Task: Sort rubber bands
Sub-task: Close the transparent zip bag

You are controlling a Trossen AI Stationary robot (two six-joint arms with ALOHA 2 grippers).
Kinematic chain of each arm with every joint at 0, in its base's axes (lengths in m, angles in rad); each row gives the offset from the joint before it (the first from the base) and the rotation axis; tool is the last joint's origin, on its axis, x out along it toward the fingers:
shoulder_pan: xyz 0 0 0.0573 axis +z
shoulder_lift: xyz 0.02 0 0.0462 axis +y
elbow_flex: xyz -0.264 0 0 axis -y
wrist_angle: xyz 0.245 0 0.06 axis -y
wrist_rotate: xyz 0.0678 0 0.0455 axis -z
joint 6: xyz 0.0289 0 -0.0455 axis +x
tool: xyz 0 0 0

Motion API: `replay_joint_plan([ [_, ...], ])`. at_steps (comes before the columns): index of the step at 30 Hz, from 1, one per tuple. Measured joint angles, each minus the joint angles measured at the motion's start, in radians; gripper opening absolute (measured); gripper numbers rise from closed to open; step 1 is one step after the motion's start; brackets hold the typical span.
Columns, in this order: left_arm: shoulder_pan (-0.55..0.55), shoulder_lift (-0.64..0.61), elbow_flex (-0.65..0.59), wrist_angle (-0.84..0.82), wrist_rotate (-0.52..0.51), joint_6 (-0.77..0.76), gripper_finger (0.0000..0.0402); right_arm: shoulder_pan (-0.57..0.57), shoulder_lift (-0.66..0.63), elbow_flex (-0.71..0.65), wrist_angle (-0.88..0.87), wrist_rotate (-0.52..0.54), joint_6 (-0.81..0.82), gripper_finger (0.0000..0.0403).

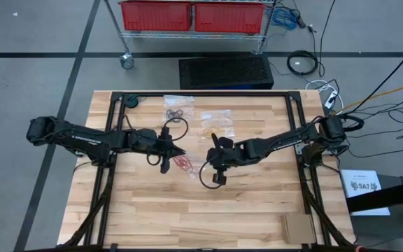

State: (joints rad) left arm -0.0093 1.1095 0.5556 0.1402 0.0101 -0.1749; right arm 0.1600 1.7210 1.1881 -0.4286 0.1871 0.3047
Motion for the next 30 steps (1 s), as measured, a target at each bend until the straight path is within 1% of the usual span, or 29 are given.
replay_joint_plan([
  [10, 0.0, 0.0, 0.0, -0.001, 0.0, 0.0, 0.0, 0.0, 0.0, 0.0, -0.039, 0.001, 0.017, 0.0003],
  [12, 0.0, 0.0, 0.0, 0.0, 0.0, 0.0, 0.0, 0.0, 0.001, -0.001, -0.04, 0.02, 0.019, 0.001],
  [15, 0.0, 0.0, 0.0, -0.001, 0.0, -0.002, 0.0, 0.0, 0.001, -0.001, -0.041, 0.022, 0.019, 0.0029],
  [20, 0.0, 0.003, 0.0, -0.034, -0.001, -0.026, 0.0001, 0.006, 0.001, -0.002, -0.065, 0.015, 0.013, 0.008],
  [24, 0.0, 0.025, 0.0, -0.058, -0.001, -0.028, 0.0013, 0.005, -0.004, -0.002, -0.086, 0.016, 0.024, 0.0115],
  [30, 0.0, 0.088, 0.0, -0.07, -0.001, -0.028, 0.0023, 0.005, -0.007, -0.002, -0.115, 0.02, 0.024, 0.0143],
])
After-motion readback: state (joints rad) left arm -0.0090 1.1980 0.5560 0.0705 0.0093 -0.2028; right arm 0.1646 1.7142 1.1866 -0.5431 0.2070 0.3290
